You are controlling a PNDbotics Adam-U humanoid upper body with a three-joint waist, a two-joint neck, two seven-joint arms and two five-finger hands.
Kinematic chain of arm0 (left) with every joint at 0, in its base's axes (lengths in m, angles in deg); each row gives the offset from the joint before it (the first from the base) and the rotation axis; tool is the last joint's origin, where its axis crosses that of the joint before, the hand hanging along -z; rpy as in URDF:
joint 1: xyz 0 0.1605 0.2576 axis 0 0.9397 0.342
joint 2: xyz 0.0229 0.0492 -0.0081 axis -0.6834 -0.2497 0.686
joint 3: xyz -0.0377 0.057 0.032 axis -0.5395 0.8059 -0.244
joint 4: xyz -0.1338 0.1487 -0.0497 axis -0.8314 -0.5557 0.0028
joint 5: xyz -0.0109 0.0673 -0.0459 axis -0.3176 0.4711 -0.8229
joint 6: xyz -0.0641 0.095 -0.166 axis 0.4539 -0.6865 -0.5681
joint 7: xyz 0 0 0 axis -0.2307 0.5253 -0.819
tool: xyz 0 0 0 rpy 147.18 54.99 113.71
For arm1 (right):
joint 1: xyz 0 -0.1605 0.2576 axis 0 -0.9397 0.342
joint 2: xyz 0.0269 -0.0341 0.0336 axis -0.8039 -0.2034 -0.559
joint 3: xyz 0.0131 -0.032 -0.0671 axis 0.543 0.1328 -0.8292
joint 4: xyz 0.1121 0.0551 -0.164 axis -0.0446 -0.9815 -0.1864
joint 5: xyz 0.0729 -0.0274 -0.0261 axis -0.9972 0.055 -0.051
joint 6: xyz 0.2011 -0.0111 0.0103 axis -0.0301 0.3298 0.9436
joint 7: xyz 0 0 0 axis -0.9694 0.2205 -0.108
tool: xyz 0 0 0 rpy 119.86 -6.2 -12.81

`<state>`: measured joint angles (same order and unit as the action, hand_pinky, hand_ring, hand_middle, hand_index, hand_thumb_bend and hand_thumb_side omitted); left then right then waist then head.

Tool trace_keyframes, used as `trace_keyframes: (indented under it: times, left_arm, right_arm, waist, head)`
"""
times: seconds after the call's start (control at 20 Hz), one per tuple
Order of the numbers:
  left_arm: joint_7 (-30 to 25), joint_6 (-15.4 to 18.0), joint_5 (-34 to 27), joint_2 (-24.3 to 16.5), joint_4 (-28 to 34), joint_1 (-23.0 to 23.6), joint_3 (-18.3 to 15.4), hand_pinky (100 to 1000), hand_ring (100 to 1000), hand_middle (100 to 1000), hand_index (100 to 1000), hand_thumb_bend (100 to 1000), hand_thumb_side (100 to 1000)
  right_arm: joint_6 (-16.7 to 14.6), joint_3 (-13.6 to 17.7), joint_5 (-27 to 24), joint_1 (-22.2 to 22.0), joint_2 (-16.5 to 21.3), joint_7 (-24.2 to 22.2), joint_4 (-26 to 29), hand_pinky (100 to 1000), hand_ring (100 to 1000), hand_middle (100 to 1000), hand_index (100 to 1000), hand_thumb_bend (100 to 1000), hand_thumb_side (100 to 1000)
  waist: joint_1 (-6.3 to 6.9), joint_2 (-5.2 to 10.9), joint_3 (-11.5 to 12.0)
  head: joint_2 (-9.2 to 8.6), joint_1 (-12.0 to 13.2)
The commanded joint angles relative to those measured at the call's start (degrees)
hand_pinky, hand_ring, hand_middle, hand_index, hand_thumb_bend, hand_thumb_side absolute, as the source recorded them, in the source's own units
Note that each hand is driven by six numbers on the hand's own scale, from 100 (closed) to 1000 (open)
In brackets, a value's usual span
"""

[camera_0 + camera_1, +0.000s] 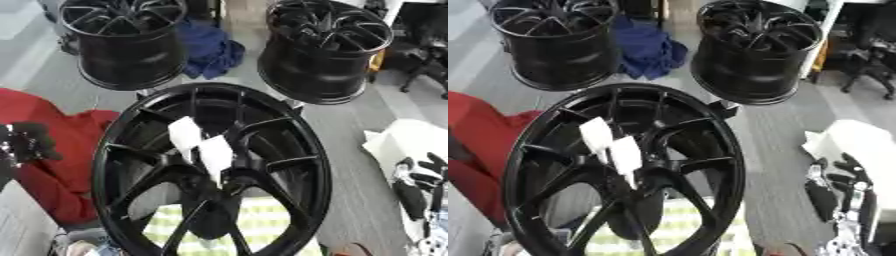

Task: Pull the pin out of the wheel hub.

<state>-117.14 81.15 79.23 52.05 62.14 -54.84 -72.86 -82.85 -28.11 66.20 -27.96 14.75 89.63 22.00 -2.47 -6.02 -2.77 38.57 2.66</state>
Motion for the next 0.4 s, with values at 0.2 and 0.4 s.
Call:
trace_keyframes:
  times: [0.2,0.4]
  left_arm:
    - [0.0,5.6,2.1,-0.9,-3.5,-0.2,0.3,694,597,597,775,100,860]
    - [0.0,7.8,3.3,-0.7,-5.5,0.0,0.7,694,597,597,774,100,868]
  right_arm:
    - [-5.3,-1.6,-3.1,1.3,-0.7,4.2,-4.8,664,604,653,809,121,425]
    - [-6.0,-2.1,-3.3,1.5,-0.7,4.6,-6.1,663,601,649,807,119,428]
  waist:
    - [0.38,0.25,-0.3]
    - [0.35,0.33,-0.4]
  head:
    - [-0.98,0.2]
    - [-1.15,-0.2]
